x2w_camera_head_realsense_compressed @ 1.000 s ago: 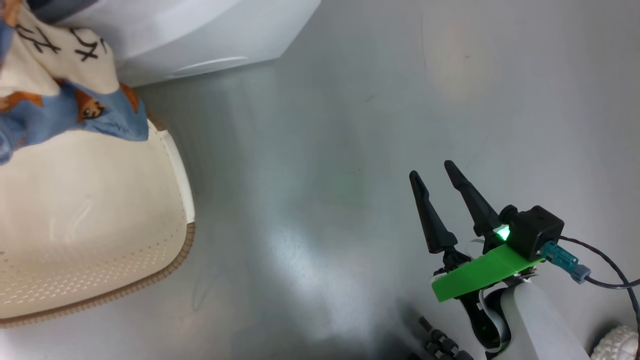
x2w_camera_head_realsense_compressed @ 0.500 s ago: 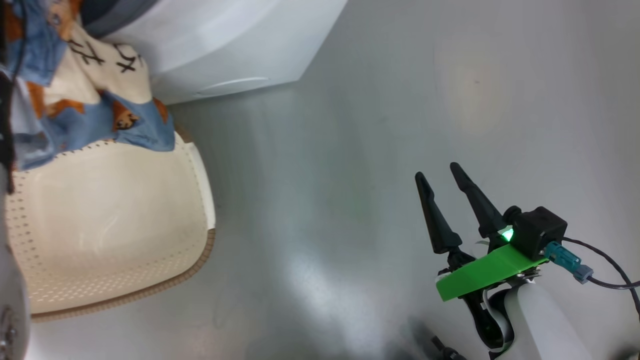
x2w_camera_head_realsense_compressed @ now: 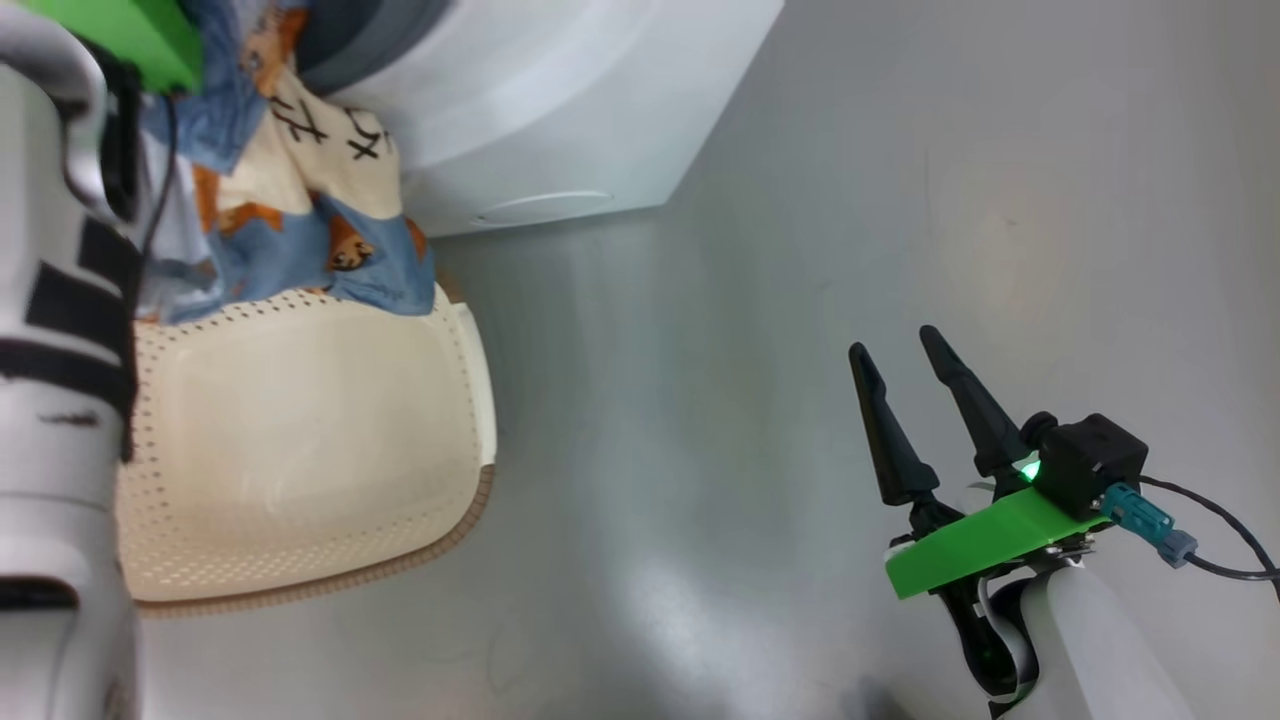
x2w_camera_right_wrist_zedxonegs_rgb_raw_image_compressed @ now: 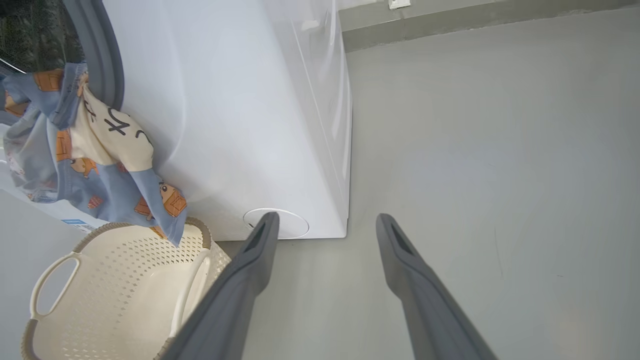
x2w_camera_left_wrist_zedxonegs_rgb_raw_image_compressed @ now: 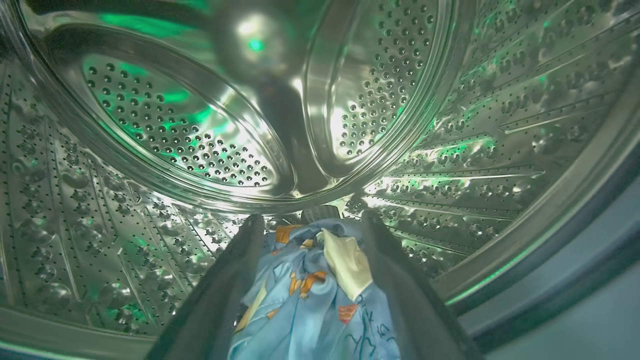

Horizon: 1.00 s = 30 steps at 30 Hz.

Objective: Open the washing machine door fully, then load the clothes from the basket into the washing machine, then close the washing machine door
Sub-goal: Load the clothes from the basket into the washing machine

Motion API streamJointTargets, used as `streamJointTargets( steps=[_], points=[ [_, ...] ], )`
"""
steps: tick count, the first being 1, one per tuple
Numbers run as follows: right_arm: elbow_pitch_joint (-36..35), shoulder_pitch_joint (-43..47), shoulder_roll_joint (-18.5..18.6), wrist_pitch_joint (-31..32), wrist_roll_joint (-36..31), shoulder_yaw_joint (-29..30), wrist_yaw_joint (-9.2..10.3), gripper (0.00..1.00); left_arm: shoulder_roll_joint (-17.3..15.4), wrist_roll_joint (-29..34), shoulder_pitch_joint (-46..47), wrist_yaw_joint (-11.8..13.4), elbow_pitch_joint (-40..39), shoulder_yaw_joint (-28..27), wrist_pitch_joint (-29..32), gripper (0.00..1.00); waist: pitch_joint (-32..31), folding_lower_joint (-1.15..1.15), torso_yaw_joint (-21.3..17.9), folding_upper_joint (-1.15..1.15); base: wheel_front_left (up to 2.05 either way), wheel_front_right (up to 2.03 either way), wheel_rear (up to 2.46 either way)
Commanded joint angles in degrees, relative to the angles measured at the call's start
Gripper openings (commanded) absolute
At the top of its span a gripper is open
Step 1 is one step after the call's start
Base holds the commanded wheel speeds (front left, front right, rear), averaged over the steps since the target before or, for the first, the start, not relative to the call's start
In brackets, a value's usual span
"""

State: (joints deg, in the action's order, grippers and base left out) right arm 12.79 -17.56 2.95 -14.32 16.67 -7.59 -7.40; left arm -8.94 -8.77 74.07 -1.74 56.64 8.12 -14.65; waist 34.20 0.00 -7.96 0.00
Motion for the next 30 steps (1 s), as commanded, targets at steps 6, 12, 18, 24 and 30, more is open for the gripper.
streamJointTargets(
  steps=[6, 12, 18, 24, 30],
  points=[
    [-0.83, 2.36, -0.07, -0.68, -0.82, -0.47, -0.09, 1.00, -1.70, -1.30, -5.88, -0.11, -7.07, -1.26, -0.34, 1.00, -2.24, 0.00, 1.98, 0.00, 0.00, 0.00, 0.00],
    [-0.71, 2.93, -0.07, -0.68, -0.84, -0.41, -0.09, 1.00, -1.53, -2.04, -13.40, 0.30, -14.69, -2.20, -0.34, 1.00, -3.37, 0.00, 2.83, 0.00, 0.00, 0.00, 0.00],
    [-0.95, 3.27, -0.07, -0.68, -1.04, -0.16, -0.09, 1.00, -1.76, -1.76, -22.78, 1.47, -22.82, -2.83, -0.34, 1.00, -3.80, 0.00, 3.32, 0.00, 0.00, 0.00, 0.00],
    [-1.11, 3.30, -0.04, -0.68, -1.99, -0.60, -0.09, 1.00, -0.60, -2.11, -32.90, 3.19, -31.73, -4.02, -0.34, 1.00, -4.09, 0.00, 3.54, 0.00, 0.00, 0.00, 0.00],
    [-0.92, 3.30, -0.04, -0.68, -2.20, -0.81, -0.09, 1.00, -0.67, -2.38, -41.65, 4.56, -39.10, -5.79, -0.35, 1.00, -4.56, 0.00, 3.55, 0.00, 0.00, 0.00, 0.00]
  ],
)
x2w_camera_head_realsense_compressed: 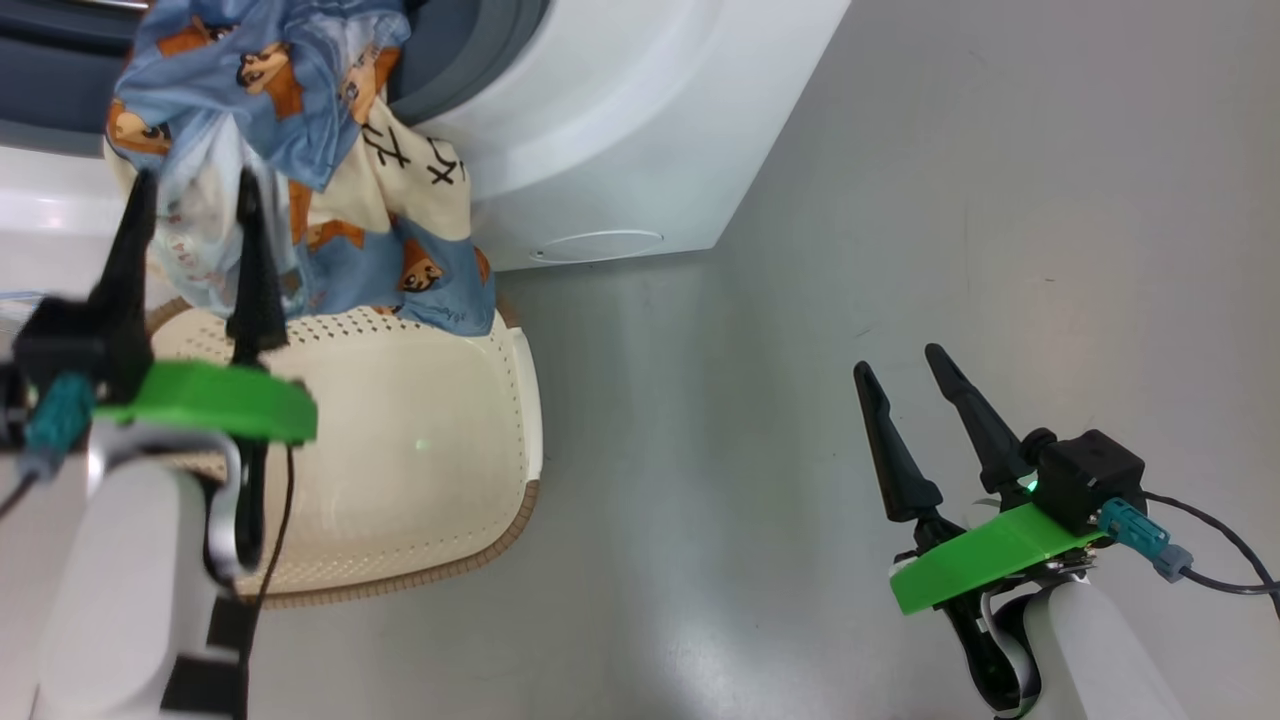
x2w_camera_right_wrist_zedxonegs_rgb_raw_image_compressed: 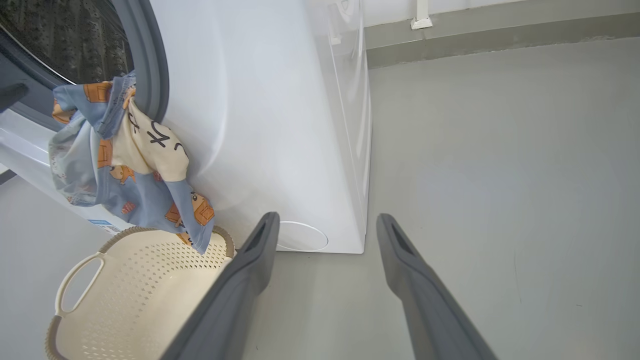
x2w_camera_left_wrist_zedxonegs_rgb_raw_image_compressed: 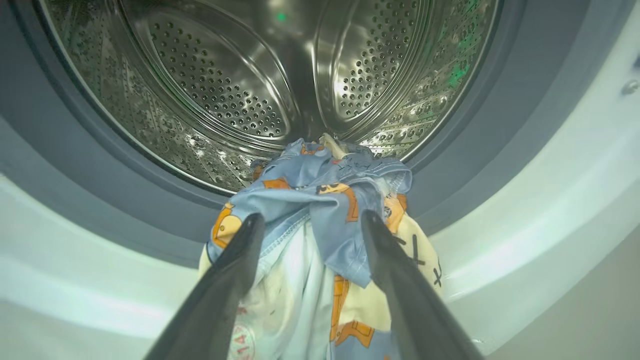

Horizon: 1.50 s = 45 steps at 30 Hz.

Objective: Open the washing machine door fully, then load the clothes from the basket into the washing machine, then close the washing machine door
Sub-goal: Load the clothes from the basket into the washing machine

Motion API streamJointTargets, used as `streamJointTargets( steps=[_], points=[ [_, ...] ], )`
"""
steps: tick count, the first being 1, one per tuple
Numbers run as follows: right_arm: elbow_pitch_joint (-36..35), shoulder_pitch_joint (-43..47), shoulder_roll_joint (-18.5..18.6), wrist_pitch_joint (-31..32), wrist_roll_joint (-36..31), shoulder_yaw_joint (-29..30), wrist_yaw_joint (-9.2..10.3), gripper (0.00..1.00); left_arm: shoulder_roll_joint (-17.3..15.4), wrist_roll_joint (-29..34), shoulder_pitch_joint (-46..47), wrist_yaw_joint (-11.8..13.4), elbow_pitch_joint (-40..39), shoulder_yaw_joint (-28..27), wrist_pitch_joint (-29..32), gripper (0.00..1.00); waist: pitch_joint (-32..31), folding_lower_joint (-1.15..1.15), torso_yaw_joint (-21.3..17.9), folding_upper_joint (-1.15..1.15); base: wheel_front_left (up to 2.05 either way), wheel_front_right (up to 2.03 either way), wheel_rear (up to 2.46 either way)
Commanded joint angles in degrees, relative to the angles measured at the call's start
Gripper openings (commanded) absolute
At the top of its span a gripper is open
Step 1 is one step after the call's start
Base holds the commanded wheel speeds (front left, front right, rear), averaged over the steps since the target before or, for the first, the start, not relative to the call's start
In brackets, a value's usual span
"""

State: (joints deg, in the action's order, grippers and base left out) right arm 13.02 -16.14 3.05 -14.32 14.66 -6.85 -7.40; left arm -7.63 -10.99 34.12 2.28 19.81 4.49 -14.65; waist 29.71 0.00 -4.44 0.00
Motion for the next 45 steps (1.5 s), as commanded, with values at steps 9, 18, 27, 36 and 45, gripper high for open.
streamJointTargets(
  steps=[9, 18, 27, 36, 45],
  points=[
    [-0.93, 1.91, -0.13, -0.68, -0.25, -1.61, -0.09, 1.00, -1.81, -0.19, -12.62, 2.33, -9.62, -3.97, -0.35, 1.00, -0.15, 0.00, 0.26, 0.00, 0.00, 0.00, 0.00],
    [-0.89, 1.89, 0.11, -0.68, -0.36, -1.67, -0.09, 1.00, 0.11, -0.01, -20.45, 3.41, -13.77, -4.69, -0.35, 1.00, -0.68, 0.00, 0.70, 0.00, 0.00, 0.00, 0.00],
    [-0.63, 1.62, 0.47, -0.68, -0.05, -2.13, -0.09, 1.00, 1.40, 0.05, -26.22, 4.51, -16.08, -6.44, -0.35, 1.00, -0.84, 0.00, 0.58, 0.00, 0.00, 0.00, 0.00],
    [-0.61, 1.74, 0.57, -0.68, 0.05, -2.10, -0.09, 1.00, 2.92, -0.49, -30.82, 4.83, -17.62, -8.18, -0.35, 1.00, -1.19, 0.00, 0.45, 0.00, 0.00, 0.00, 0.00],
    [-0.43, 1.83, 0.63, -0.68, 0.01, -2.28, -0.09, 1.00, 3.54, 0.24, -30.93, 3.87, -17.02, -7.84, -0.35, 1.00, -1.85, 0.00, 0.70, 0.00, 0.00, 0.00, 0.00]
  ],
)
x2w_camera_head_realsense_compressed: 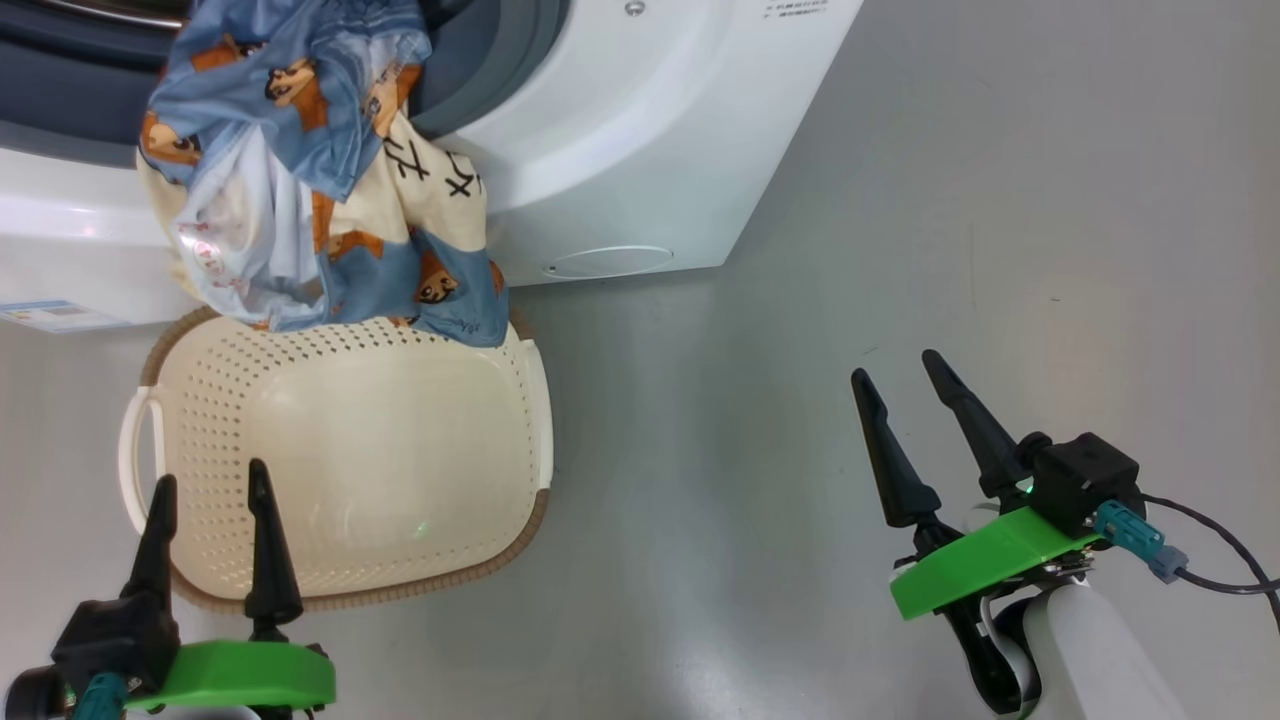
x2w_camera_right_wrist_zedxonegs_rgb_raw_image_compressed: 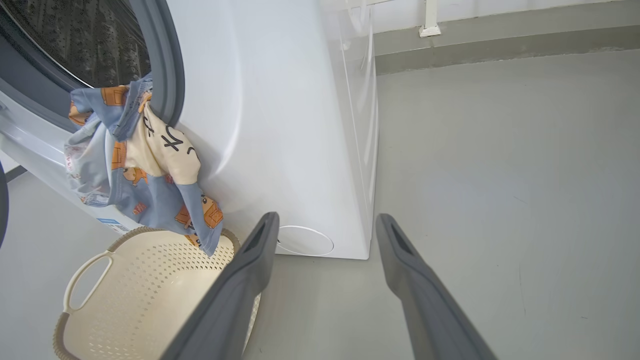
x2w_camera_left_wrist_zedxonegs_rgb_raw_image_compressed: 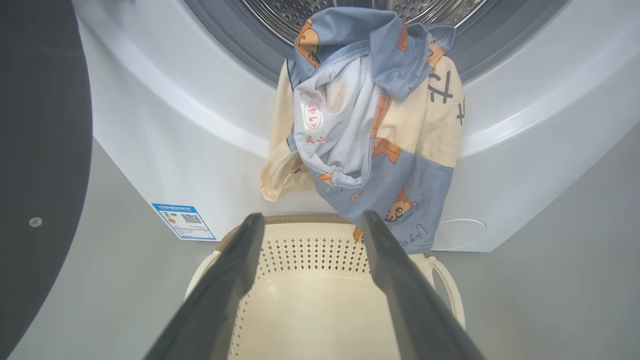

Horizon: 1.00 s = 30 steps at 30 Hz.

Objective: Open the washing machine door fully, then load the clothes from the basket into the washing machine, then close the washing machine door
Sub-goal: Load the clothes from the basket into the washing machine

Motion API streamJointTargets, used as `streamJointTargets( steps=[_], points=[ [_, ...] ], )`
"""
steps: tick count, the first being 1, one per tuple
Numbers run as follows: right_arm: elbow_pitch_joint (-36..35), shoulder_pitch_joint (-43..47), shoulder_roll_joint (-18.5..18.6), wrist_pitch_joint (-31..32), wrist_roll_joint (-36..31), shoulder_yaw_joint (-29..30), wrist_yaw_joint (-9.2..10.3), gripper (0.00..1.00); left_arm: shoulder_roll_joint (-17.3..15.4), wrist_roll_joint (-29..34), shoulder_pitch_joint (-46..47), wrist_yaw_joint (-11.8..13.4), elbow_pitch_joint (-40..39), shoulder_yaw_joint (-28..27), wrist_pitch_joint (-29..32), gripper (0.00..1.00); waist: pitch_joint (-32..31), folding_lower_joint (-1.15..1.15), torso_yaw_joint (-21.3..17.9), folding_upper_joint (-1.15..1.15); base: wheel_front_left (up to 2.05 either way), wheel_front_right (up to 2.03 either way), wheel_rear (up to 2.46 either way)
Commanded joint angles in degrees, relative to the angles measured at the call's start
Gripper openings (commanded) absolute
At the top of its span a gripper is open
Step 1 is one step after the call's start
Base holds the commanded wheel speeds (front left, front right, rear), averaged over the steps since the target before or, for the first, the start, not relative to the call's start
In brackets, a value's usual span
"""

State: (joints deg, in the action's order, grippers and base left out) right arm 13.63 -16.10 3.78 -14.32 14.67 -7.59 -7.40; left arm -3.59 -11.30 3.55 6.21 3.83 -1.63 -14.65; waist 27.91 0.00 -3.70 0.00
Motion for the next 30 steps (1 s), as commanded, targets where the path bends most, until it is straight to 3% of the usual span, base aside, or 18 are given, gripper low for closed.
streamJointTargets(
  steps=[1, 18, 30],
  points=[
    [-0.96, 1.82, -0.11, -0.68, 0.02, -1.64, -0.09, 1.00, -0.48, 0.62, -0.27, -0.21, -0.79, -1.70, -0.35, 1.00, -0.14, 0.00, -0.10, 0.00, 0.00, 0.00, 0.00],
    [-1.68, 1.91, 0.45, -0.68, -0.17, -1.21, -0.09, 1.00, 0.30, -0.49, 6.28, -2.86, 5.94, -0.72, -0.35, 1.00, 2.00, 0.00, -0.57, 0.00, 0.00, 0.00, 0.00],
    [-2.74, 0.18, 0.74, -0.68, -0.53, -1.20, -0.09, 1.00, 0.62, -3.40, 21.14, -5.99, 20.51, -1.47, -0.35, 1.00, 8.08, 0.00, -1.54, 0.00, 0.00, 0.00, 0.00]
  ],
)
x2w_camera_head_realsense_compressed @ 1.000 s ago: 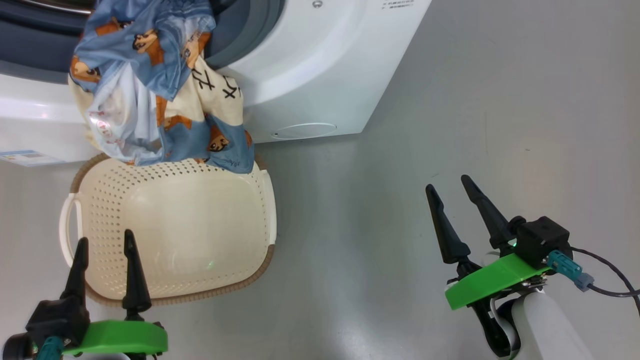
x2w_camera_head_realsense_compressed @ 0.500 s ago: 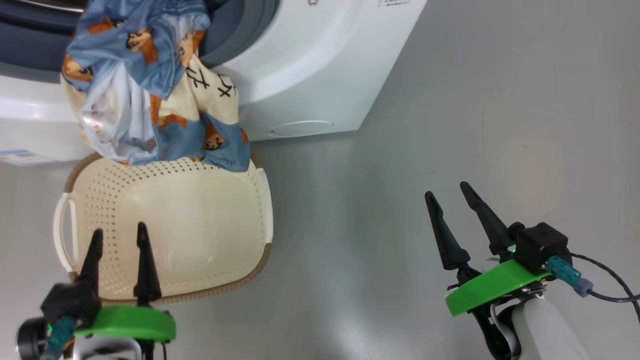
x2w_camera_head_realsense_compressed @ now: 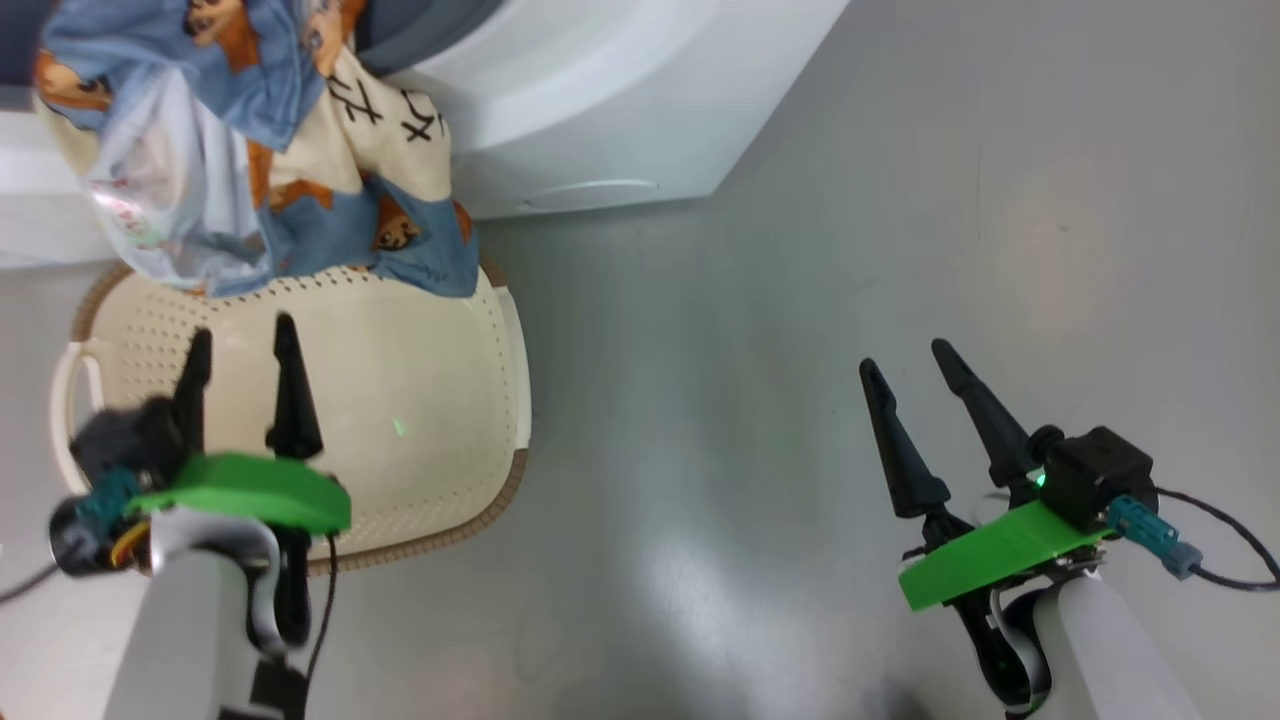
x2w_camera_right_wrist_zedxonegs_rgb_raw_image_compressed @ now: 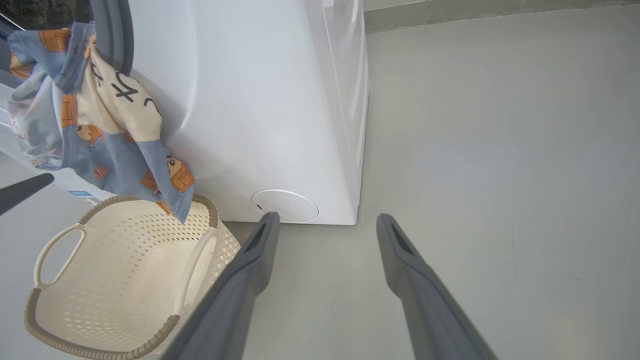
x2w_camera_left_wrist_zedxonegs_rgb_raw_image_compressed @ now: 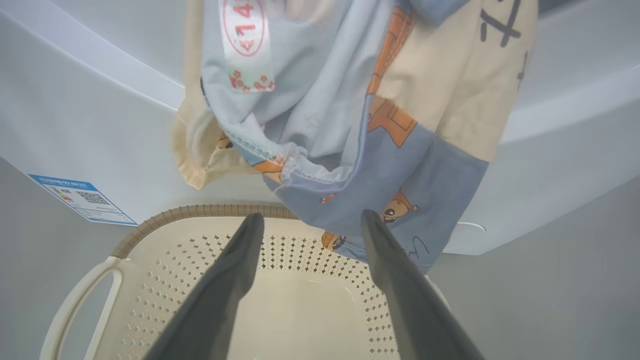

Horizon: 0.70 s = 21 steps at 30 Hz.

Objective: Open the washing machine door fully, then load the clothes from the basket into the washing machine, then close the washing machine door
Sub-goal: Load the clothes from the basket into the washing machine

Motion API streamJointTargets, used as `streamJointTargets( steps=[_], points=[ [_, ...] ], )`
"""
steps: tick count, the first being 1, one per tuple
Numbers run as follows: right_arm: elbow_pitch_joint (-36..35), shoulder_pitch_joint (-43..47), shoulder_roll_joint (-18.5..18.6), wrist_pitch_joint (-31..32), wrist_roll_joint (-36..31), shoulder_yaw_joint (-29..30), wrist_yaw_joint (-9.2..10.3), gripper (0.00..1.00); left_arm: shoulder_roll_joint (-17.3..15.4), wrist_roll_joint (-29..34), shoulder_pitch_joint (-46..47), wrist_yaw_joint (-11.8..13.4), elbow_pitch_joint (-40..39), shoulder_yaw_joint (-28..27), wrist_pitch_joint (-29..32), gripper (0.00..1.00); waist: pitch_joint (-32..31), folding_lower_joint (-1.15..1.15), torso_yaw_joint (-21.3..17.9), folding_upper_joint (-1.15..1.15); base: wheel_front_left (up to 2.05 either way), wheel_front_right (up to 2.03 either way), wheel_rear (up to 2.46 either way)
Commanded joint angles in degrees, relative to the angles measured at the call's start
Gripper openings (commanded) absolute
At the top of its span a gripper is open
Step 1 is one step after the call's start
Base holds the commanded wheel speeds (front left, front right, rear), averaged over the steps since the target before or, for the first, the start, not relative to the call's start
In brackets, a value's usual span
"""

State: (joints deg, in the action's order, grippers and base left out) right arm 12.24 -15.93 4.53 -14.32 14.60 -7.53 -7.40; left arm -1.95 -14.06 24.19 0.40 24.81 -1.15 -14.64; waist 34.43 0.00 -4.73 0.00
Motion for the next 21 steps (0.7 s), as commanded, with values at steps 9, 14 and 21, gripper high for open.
streamJointTargets(
  steps=[9, 14, 21],
  points=[
    [-2.30, -1.15, -0.33, -0.68, -0.57, -0.95, -0.09, 1.00, -0.95, -2.33, 10.60, -3.15, 7.79, -3.99, -0.36, 1.00, 6.36, 0.00, -2.03, 0.00, 0.00, 0.00, 0.00],
    [-2.47, -1.45, -0.63, -0.68, -0.60, -0.67, -0.09, 1.00, -0.97, -0.82, 15.08, -5.17, 8.35, -4.72, -0.36, 1.00, 8.06, 0.00, -2.04, 0.00, 0.00, 0.00, 0.00],
    [-2.44, -1.79, -0.90, -0.68, -0.66, -0.39, -0.09, 1.00, -1.27, 0.41, 21.03, -7.09, 8.31, -4.59, -0.36, 1.00, 9.52, 0.00, -2.05, 0.00, 0.00, 0.00, 0.00]
  ],
)
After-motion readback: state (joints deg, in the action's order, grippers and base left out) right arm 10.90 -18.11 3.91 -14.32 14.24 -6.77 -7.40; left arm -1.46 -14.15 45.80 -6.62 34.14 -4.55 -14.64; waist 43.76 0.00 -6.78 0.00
